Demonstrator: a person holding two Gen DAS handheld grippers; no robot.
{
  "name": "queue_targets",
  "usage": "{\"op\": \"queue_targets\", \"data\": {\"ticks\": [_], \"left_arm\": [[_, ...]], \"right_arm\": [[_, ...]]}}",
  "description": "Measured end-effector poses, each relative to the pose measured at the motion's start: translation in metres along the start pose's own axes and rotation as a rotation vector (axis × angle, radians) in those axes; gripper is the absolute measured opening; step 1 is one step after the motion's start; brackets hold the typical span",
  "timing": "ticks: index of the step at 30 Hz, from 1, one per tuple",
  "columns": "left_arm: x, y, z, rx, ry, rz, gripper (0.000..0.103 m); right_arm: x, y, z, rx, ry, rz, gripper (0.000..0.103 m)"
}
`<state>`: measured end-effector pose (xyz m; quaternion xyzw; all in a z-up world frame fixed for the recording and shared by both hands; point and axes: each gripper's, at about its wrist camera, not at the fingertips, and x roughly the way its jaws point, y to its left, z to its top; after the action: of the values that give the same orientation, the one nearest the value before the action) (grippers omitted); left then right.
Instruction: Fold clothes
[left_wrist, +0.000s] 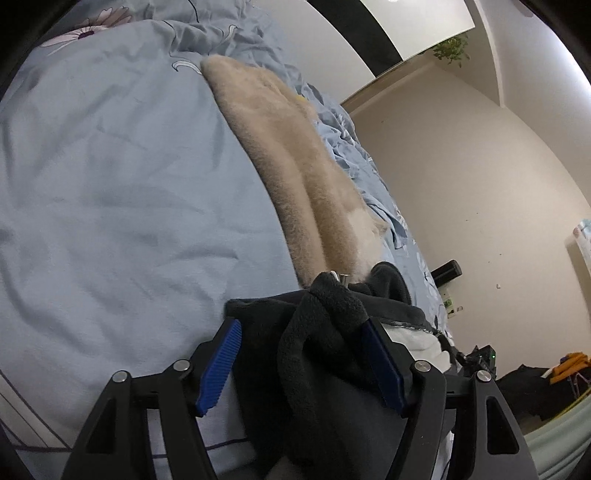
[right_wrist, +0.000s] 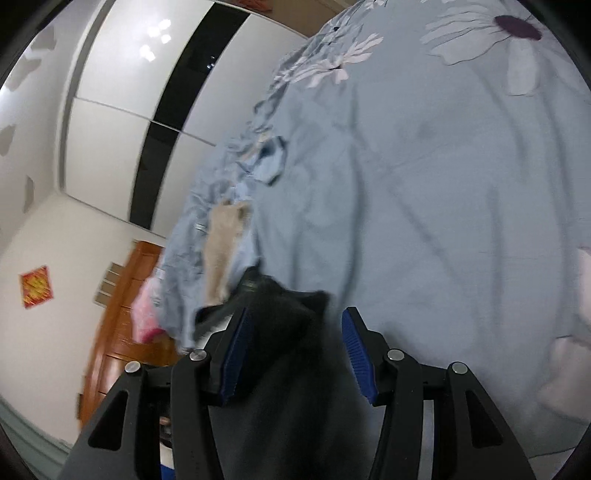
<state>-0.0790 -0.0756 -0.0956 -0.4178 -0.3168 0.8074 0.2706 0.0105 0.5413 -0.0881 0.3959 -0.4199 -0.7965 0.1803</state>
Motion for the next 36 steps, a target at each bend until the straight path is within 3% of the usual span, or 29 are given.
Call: {"op": "queue_targets", "data": {"ticks": [4,8,10,11,12,13,15,16,19,22,25,29,33,36], "left_arm": [[0.001,-0.001,0.000,-0.013,-0.017,-0.028,0.070],[-0.001,-0.006,0.001,0.009,-0.028,-0.031,0.068],[-0.004,-0.010,0.002,0.026,-0.045,-0.029,0.055],[-0.007,-0.012,0.003,0.034,-0.054,-0.029,0.052],[-0.009,-0.014,0.003,0.041,-0.062,-0.029,0.040],[-0.011,-0.017,0.004,0.058,-0.071,-0.024,0.031],[-0.016,-0.025,0.004,0.087,-0.099,-0.025,0.021],[-0.021,-0.028,0.005,0.093,-0.123,-0.046,0.007],[-0.036,-0.032,0.014,0.076,-0.212,-0.106,0.006],[-0.028,-0.025,0.023,0.058,-0.210,-0.039,0.006],[-0.016,0.008,0.026,-0.053,-0.194,0.064,0.000],[-0.023,0.042,0.016,-0.184,-0.188,0.078,0.000],[-0.037,0.036,0.007,-0.175,-0.183,0.032,0.001],[-0.044,0.016,0.001,-0.120,-0.161,0.009,0.003]], "right_arm": [[0.026,0.002,0.001,-0.015,0.064,0.016,0.053],[0.037,0.011,0.008,-0.048,0.066,0.049,0.052],[0.035,0.016,0.012,-0.061,0.064,0.063,0.036],[0.033,0.020,0.013,-0.075,0.062,0.060,0.026],[0.031,0.024,0.014,-0.089,0.060,0.058,0.011],[0.029,0.029,0.016,-0.101,0.060,0.055,0.009],[0.024,0.038,0.019,-0.116,0.048,0.066,0.009],[0.018,0.042,0.022,-0.116,0.024,0.087,0.009],[0.001,0.051,0.030,-0.110,-0.052,0.142,0.008],[0.011,0.039,0.035,-0.067,-0.068,0.042,0.007],[0.033,0.008,0.030,0.034,-0.011,-0.069,0.007],[0.037,-0.019,0.020,0.123,0.007,-0.081,0.006],[0.026,-0.020,0.020,0.114,-0.016,-0.126,0.007],[0.008,-0.018,0.021,0.120,-0.056,-0.111,0.009]]}}
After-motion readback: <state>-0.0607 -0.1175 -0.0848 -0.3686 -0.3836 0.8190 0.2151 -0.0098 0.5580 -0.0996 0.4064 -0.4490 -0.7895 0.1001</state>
